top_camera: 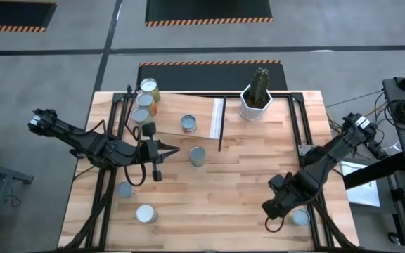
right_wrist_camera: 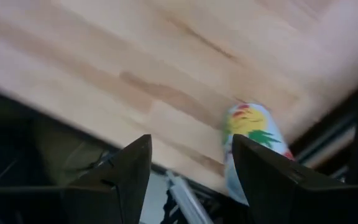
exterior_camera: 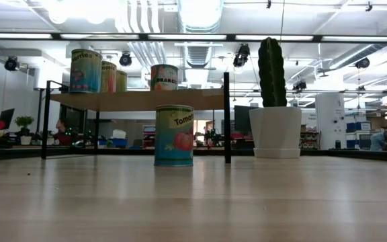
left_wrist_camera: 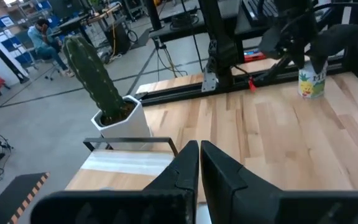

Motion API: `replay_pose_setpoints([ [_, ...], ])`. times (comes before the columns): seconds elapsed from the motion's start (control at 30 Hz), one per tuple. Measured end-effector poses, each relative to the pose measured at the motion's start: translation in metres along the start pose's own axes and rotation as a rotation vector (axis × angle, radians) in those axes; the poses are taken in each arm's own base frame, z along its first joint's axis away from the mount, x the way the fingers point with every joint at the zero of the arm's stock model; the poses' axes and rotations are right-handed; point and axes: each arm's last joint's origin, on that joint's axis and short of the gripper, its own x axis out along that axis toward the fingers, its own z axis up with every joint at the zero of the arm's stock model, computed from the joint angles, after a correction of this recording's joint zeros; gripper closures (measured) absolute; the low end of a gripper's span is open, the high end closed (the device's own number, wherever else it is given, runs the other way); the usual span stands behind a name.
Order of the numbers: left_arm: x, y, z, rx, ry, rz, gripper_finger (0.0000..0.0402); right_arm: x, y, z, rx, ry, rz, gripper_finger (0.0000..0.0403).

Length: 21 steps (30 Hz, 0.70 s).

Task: Pick and place cans onto a shelf
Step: Put the canned mixed fruits on the shelf

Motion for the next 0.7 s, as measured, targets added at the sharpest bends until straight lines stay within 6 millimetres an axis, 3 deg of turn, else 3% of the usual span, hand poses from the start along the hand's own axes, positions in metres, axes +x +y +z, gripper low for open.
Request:
replay_pose_setpoints([
  [0.13, 0.001, -0.001, -0.003, 0.002, 0.008, -0.001, 0.0402, 0.012, -0.009, -0.007, 0.055, 0.033, -0.059, 0.0172],
  [0.33, 0.001, -0.001, -0.003, -0.015, 0.01, -0.001, 0.0402, 0.022, -0.02, -0.015, 0.094, 0.138, -0.162, 0.0099],
  [0.47, 0.001, -0.001, -0.003, -0.016, 0.01, -0.001, 0.0402, 0.029, -0.026, -0.022, 0.031, 0.159, -0.191, 0.0055],
  [0.7, 0.001, -0.001, -0.003, -0.022, 0.01, -0.001, 0.0402, 0.033, -0.032, -0.03, -0.041, 0.167, -0.21, 0.0037],
])
